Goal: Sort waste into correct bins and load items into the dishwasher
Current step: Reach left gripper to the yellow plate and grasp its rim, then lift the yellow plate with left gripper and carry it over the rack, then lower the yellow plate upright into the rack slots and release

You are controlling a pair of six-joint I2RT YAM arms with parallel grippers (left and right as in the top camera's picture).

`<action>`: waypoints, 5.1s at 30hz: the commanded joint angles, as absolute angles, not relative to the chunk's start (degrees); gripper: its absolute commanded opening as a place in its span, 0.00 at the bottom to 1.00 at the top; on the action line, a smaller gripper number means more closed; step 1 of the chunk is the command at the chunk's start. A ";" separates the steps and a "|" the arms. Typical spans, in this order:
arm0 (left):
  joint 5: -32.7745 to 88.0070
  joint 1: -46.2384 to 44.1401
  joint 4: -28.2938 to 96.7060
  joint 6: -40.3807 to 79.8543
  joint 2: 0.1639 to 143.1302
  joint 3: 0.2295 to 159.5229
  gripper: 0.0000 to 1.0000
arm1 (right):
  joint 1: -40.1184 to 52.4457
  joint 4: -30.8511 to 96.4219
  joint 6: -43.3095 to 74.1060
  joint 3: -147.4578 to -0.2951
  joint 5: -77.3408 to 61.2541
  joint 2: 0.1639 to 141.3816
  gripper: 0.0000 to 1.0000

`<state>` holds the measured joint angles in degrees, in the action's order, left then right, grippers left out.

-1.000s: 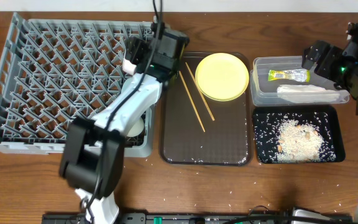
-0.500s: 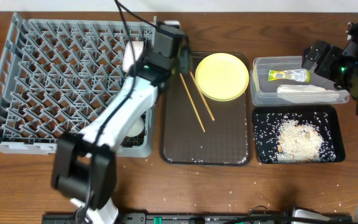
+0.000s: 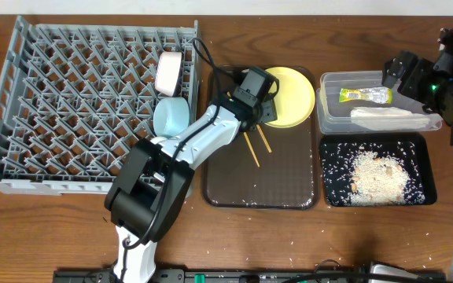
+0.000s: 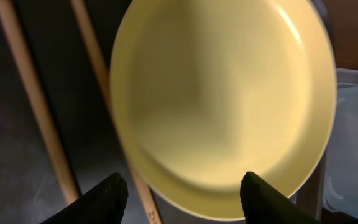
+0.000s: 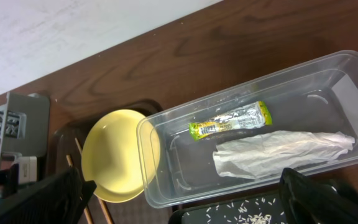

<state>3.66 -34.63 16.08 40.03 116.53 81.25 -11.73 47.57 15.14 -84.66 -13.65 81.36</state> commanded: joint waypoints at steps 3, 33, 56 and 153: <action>1.89 -35.59 17.47 47.94 116.01 81.69 0.59 | -11.88 47.62 15.84 -85.34 -13.93 81.43 0.99; 2.13 -36.75 14.04 66.81 121.51 81.65 0.38 | -11.88 47.62 15.84 -85.34 -13.93 81.43 0.99; -2.66 -36.67 10.52 68.01 124.20 81.65 0.08 | -11.88 47.62 15.84 -85.34 -13.93 81.43 0.99; -14.70 8.40 25.71 21.43 99.00 80.84 0.07 | -11.88 47.62 15.84 -85.34 -13.93 81.43 0.99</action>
